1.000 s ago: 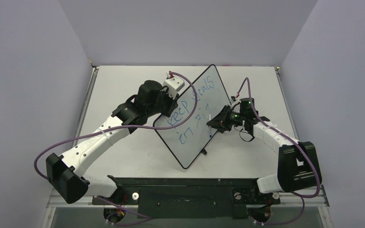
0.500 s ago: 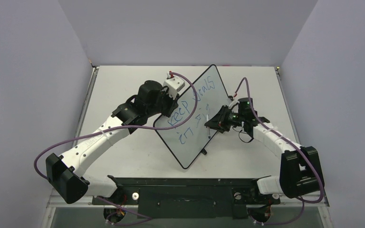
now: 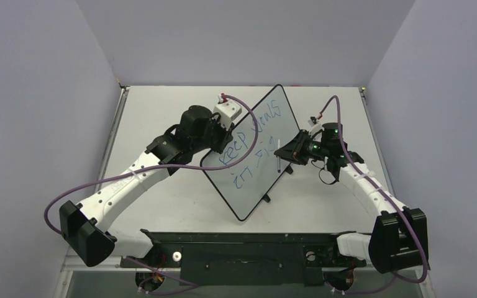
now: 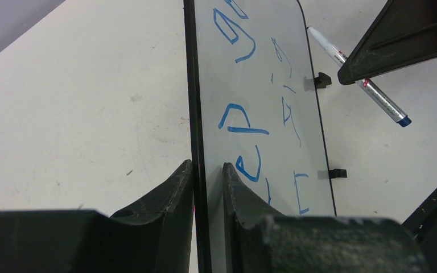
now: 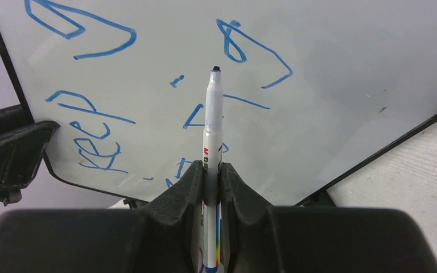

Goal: Write a sentence on the whiteboard

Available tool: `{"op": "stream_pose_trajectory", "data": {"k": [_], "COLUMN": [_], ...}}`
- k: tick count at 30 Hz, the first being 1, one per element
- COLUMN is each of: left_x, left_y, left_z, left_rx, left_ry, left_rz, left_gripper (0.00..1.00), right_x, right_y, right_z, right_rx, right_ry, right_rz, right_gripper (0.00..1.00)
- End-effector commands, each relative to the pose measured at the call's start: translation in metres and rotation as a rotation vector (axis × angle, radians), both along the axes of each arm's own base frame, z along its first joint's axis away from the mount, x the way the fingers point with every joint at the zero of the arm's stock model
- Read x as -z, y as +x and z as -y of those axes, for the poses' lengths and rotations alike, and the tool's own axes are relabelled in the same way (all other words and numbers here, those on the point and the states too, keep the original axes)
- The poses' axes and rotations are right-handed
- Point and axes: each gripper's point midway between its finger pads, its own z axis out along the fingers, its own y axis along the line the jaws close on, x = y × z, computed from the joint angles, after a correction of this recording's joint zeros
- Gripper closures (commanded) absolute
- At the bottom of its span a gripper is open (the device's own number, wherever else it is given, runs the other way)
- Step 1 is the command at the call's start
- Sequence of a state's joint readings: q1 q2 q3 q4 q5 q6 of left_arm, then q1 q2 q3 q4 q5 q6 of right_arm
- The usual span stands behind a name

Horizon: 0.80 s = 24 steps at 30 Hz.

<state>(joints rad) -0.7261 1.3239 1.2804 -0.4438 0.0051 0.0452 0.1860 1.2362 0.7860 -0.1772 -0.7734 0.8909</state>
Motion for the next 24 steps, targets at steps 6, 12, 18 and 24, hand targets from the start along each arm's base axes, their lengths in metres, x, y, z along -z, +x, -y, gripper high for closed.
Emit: {"op": "stream_pose_trajectory", "data": {"k": [6, 12, 18, 24], "left_x": [0.030, 0.030, 0.030, 0.029], "left_y": [-0.032, -0.033, -0.033, -0.032], "left_z": [0.004, 0.005, 0.005, 0.004], "left_rx": [0.111, 0.112, 0.114, 0.111], "left_ry": [0.080, 0.080, 0.082, 0.083], "left_rz": [-0.094, -0.093, -0.092, -0.090], "left_gripper": [1.00, 1.00, 1.00, 1.00], "right_x": [-0.036, -0.038, -0.035, -0.023], "right_y": [0.040, 0.053, 0.059, 0.058], "right_z": [-0.002, -0.006, -0.009, -0.009], "right_rx": [0.026, 0.019, 0.011, 0.005], "right_ry": [0.054, 0.076, 0.085, 0.081], "right_rz": [0.083, 0.079, 0.068, 0.042], "right_gripper": [1.00, 1.00, 1.00, 1.00]}}
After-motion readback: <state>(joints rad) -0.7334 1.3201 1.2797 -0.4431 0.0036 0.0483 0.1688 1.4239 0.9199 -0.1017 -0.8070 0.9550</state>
